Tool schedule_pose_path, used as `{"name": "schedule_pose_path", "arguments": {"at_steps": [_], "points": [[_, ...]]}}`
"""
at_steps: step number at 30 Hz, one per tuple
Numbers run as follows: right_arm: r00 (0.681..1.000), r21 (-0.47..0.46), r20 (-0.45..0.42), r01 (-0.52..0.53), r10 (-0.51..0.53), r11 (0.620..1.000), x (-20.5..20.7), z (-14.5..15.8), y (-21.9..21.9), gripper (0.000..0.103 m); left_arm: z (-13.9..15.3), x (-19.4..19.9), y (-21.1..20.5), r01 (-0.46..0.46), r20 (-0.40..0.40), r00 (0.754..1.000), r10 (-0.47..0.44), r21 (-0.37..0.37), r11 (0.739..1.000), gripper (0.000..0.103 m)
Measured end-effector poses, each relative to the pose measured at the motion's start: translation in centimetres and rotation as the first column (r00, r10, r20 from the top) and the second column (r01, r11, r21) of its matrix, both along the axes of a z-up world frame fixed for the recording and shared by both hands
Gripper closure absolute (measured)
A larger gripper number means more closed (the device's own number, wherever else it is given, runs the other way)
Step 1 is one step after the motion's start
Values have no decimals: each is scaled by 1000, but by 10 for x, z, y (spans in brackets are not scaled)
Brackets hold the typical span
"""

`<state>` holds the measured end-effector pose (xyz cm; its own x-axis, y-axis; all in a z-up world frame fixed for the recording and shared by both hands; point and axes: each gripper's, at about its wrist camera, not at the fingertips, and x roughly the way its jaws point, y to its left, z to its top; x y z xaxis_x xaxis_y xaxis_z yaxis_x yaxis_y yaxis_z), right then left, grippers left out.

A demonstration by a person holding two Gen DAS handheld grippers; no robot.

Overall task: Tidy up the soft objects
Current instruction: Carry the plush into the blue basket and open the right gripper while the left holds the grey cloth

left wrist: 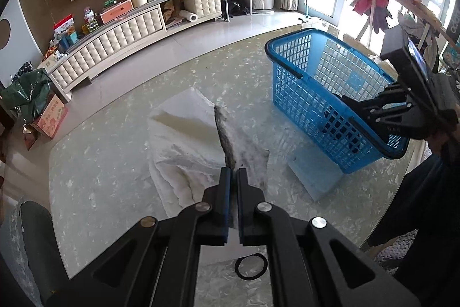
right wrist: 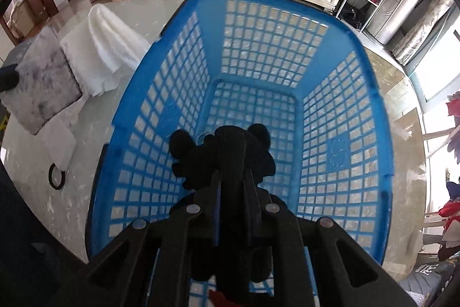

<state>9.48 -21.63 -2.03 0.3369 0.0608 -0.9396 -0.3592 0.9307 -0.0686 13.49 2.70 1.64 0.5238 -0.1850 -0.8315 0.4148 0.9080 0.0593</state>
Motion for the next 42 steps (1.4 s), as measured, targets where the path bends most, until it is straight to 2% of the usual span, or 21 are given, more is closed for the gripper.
{"name": "schedule_pose_path", "arguments": {"at_steps": [11,26,31,32,33,34,35,37,40,42], "points": [[998,-6,-16,-56,56,998,-8,0,20,92,4,-9,6,-9,12,1000,9,-10,1000,100],[995,-34,-27,-96,95,995,-4,-12,5,90,5,-11,9,-21,16,1000,21,-3,1000,100],[993,-25,-18,-116,116,993,-8,-11,0,88,8,-15,2,7,21,1000,-6,-5,1000,100],[993,-32,-14,-121,121,992,-7,-10,-2,85,8,-15,0,11,19,1000,-11,-3,1000,100],[993,-45,-8,-122,121,992,-8,-9,-2,76,8,-15,-1,13,19,1000,-13,-1,1000,100],[993,-66,0,-121,122,990,-9,-7,-2,62,8,-15,-2,16,17,1000,-16,-3,1000,100],[992,-91,13,-121,123,988,-10,-5,-2,54,8,-14,-3,19,12,1000,-19,-10,1000,100],[990,-97,53,-123,129,988,-11,2,-4,27,7,-12,-8,29,0,1000,-29,-21,999,100],[989,-96,91,-112,121,989,-12,14,-7,11,4,-11,-18,56,-11,998,-56,-17,998,100],[986,-119,112,-106,120,987,-12,17,-10,6,3,-10,-23,67,-17,998,-68,-15,998,100]]}}
